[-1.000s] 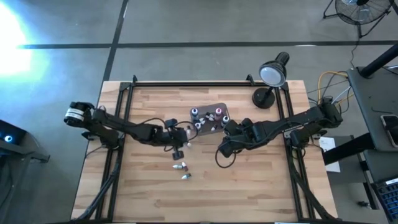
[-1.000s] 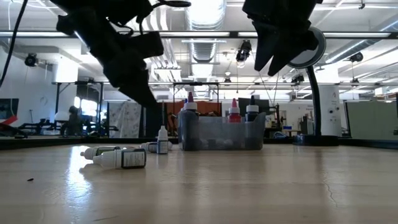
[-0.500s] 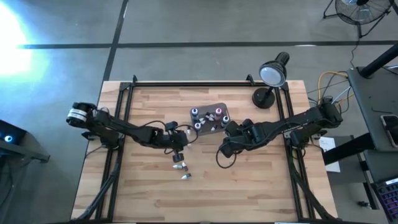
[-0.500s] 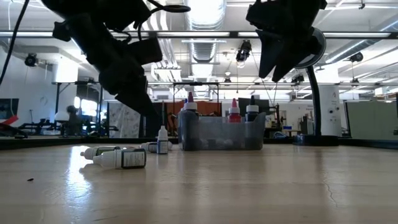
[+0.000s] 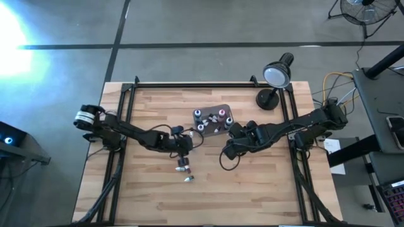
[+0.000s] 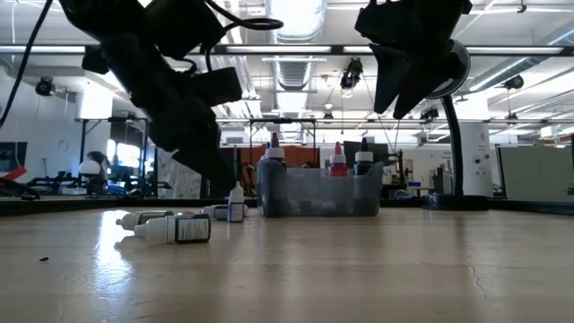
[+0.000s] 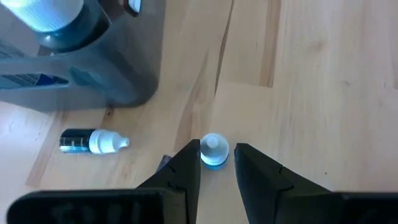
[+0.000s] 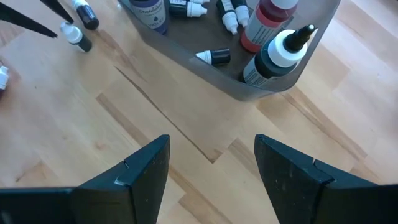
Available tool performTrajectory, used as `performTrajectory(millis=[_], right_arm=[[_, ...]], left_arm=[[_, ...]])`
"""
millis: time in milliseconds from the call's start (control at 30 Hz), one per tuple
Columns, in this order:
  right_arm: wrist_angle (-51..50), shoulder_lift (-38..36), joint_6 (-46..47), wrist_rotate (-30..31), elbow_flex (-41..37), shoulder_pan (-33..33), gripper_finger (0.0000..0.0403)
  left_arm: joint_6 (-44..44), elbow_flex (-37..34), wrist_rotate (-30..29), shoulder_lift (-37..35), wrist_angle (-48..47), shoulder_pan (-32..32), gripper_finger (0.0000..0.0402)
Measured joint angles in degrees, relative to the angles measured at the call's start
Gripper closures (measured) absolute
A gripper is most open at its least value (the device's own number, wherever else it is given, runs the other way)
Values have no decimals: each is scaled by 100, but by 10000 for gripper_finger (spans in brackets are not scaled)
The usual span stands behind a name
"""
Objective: Pick & Place food coloring
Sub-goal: Put the small blue food coloring bottle into the black transparent bin
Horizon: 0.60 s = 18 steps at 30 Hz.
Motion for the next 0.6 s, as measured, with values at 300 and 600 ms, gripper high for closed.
performTrajectory(millis=[300,600], right_arm=[[-5,0,-93,1,-2,0,174],[-5,0,-91,4,-2,0,174]], left_arm=[[0,4,0,166,198,-1,325],[-1,2,0,402,409,-1,325]])
